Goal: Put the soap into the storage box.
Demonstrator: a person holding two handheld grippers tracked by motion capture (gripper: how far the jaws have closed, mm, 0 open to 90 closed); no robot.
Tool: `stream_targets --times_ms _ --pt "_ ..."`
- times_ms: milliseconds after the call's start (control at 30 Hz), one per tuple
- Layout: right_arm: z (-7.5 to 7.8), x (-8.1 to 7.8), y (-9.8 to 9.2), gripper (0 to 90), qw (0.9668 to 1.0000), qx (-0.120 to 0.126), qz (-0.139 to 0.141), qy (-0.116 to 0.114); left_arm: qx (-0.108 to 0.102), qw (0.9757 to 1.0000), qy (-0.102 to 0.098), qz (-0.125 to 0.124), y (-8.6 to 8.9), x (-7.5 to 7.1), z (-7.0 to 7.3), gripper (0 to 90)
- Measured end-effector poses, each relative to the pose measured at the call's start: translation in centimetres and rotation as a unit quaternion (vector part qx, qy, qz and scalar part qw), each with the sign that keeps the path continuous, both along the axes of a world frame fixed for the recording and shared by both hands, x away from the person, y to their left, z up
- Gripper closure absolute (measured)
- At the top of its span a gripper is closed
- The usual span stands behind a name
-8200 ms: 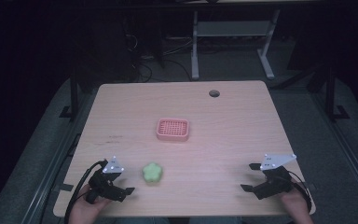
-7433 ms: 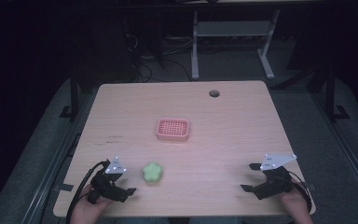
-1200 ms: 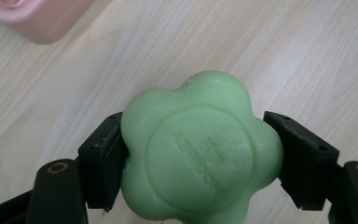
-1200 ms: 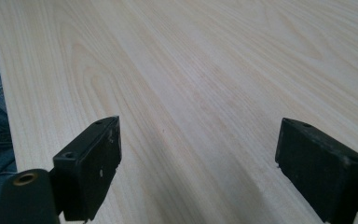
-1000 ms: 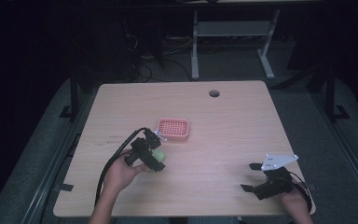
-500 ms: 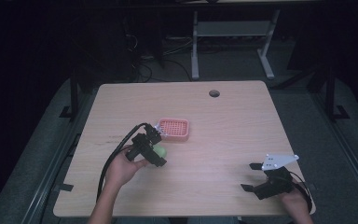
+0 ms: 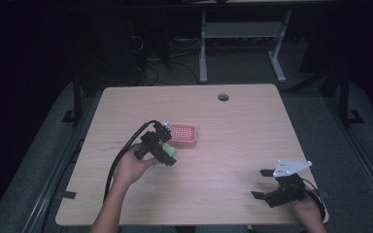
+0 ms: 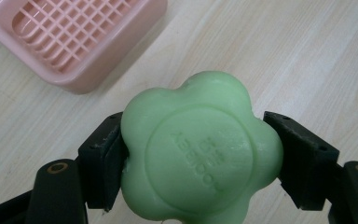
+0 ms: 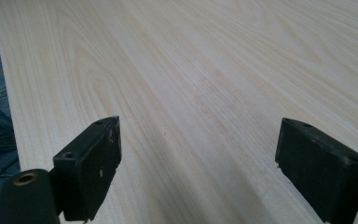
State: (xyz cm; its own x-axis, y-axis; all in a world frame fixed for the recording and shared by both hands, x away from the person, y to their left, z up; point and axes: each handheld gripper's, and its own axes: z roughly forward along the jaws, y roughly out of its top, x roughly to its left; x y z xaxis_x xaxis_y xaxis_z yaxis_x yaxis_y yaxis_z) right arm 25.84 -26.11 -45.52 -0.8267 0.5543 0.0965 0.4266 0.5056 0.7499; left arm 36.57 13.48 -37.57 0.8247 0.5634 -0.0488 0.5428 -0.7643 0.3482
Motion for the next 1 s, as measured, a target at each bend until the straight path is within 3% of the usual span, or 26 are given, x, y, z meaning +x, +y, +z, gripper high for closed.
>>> stream_targets --times_ms 600,1000 --pt "0.0 0.0 -0.1 13.8 1.0000 0.004 -0.002 0.001 -0.001 1.0000 0.002 0.009 -0.8 2.1 0.7 26.5" --pt "0.0 0.0 -0.1 13.8 1.0000 0.005 -0.002 0.000 0.002 0.9997 0.007 0.025 -1.4 4.4 0.7 26.5"
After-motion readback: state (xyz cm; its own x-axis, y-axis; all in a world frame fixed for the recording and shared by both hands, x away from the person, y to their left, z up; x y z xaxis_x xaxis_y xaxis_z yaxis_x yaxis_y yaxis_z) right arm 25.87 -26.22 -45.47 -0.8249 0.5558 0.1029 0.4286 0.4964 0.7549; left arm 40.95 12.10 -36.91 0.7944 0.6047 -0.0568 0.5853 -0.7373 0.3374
